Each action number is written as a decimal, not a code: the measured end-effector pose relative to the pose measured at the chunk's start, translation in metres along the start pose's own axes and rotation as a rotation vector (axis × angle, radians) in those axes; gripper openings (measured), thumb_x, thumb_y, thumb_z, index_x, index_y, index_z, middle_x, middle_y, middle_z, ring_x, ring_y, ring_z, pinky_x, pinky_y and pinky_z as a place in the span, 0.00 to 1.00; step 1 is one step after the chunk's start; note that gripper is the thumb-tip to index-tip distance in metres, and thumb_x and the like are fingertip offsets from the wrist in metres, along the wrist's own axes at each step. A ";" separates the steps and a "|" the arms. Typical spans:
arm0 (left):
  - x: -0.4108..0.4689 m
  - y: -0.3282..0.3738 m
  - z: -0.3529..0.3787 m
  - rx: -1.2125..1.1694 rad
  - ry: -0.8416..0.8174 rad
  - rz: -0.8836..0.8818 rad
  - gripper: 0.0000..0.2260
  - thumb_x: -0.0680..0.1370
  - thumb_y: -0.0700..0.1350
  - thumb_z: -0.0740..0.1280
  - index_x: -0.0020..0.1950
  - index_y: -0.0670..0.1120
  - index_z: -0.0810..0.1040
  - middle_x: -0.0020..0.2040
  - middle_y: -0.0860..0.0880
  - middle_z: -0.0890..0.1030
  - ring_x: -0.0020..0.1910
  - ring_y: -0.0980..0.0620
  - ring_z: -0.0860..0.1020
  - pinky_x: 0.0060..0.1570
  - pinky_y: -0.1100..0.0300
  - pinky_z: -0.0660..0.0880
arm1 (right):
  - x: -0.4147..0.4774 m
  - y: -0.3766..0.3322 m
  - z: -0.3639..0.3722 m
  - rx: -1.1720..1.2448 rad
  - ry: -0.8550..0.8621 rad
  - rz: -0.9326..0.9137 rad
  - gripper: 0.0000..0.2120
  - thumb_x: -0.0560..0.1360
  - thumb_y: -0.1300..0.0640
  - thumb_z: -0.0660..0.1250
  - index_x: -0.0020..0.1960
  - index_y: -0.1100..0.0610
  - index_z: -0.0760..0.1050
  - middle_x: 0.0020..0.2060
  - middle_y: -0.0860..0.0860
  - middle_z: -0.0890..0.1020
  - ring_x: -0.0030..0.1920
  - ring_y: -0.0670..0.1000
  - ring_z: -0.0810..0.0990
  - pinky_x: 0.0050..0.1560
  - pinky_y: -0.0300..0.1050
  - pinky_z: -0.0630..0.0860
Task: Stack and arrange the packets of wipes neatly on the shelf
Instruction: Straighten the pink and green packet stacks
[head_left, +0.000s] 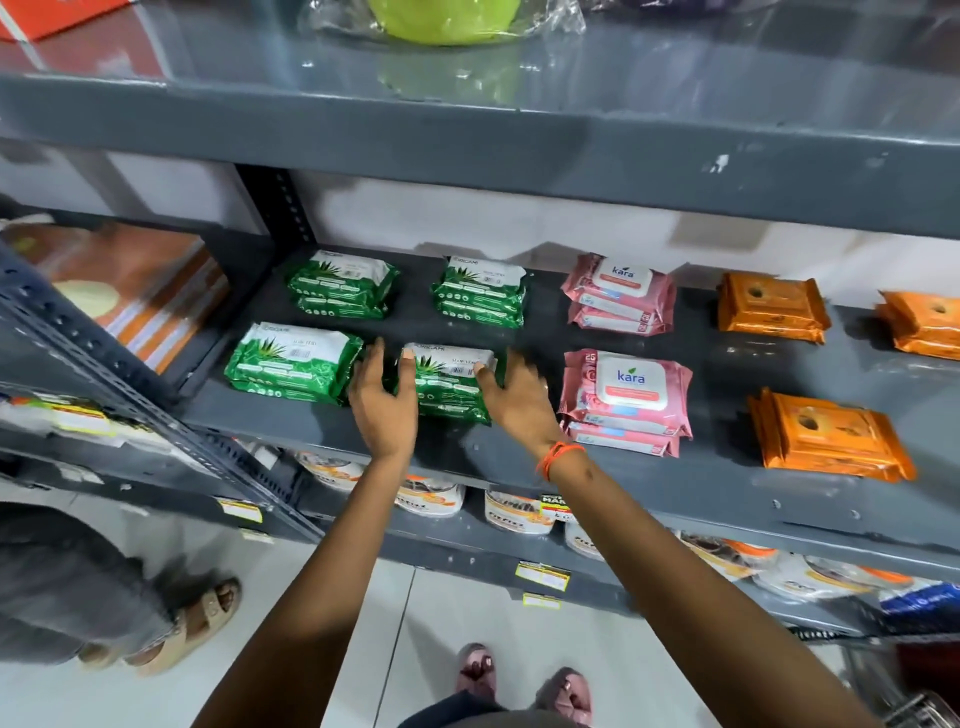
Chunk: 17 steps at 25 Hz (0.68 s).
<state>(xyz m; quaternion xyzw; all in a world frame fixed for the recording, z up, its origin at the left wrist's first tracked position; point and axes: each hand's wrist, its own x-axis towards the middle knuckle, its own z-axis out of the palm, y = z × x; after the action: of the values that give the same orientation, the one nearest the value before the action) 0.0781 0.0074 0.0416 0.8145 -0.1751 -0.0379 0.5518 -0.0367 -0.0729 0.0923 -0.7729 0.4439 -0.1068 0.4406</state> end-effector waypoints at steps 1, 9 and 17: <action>0.000 0.007 0.000 0.042 0.025 0.105 0.22 0.77 0.52 0.63 0.68 0.43 0.70 0.69 0.43 0.72 0.71 0.43 0.65 0.70 0.47 0.63 | -0.001 -0.004 -0.011 -0.065 0.016 -0.056 0.22 0.79 0.51 0.56 0.68 0.64 0.63 0.61 0.65 0.75 0.65 0.63 0.70 0.68 0.55 0.66; -0.008 0.083 0.094 -0.113 -0.282 0.261 0.17 0.77 0.49 0.65 0.63 0.43 0.75 0.62 0.41 0.78 0.59 0.42 0.77 0.58 0.55 0.74 | 0.035 0.008 -0.102 -0.138 0.115 -0.074 0.19 0.79 0.52 0.57 0.64 0.63 0.69 0.63 0.61 0.77 0.62 0.61 0.75 0.58 0.47 0.72; 0.041 0.105 0.186 0.100 -0.528 0.117 0.22 0.79 0.49 0.61 0.69 0.39 0.66 0.64 0.35 0.75 0.62 0.38 0.74 0.61 0.49 0.72 | 0.099 0.067 -0.156 -0.175 0.334 0.161 0.20 0.76 0.53 0.60 0.64 0.63 0.71 0.64 0.60 0.77 0.64 0.62 0.73 0.67 0.57 0.70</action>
<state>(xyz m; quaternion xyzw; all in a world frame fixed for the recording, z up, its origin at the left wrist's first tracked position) 0.0434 -0.2051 0.0705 0.7913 -0.3614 -0.2079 0.4472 -0.1057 -0.2568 0.1096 -0.7419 0.5785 -0.1590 0.2994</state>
